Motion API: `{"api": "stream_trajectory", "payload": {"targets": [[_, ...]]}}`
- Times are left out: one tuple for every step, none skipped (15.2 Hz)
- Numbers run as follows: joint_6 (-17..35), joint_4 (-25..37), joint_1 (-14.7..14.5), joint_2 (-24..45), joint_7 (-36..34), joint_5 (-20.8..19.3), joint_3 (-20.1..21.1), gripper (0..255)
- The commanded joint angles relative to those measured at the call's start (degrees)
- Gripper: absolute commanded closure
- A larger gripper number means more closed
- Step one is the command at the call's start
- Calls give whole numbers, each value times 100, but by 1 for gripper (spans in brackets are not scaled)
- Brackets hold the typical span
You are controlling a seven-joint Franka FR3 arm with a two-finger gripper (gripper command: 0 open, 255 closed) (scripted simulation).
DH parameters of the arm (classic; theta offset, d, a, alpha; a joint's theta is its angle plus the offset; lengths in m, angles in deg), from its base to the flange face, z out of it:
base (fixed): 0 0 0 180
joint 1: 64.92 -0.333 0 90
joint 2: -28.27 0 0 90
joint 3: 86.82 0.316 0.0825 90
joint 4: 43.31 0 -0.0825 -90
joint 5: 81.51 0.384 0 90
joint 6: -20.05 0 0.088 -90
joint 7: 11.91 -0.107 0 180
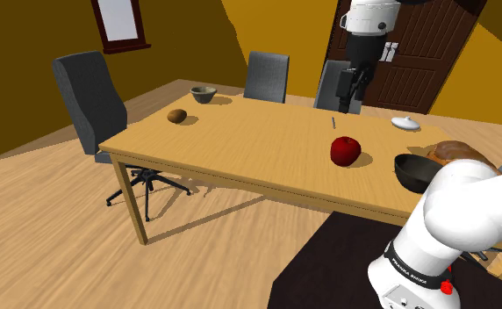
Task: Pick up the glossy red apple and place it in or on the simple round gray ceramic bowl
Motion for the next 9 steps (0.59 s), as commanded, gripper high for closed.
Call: {"api": "stream_trajectory", "payload": {"targets": [[0, 0, 0, 0, 0, 0, 0, 0], [114, -177, -14, -142, 245, -96, -164, 0], [228, -344, -27, -273, 488, -198, -334, 0], [345, -501, -36, -392, 731, -304, -509, 0], [463, -646, -42, -499, 975, -414, -689, 0], [584, -781, -44, -594, 1219, -527, -875, 0], [708, -904, -42, -674, 1465, -642, -1064, 0], [835, -1015, -36, -740, 1712, -758, -1258, 0], [966, -1114, -32, -791, 1959, -876, -1458, 0]]}}
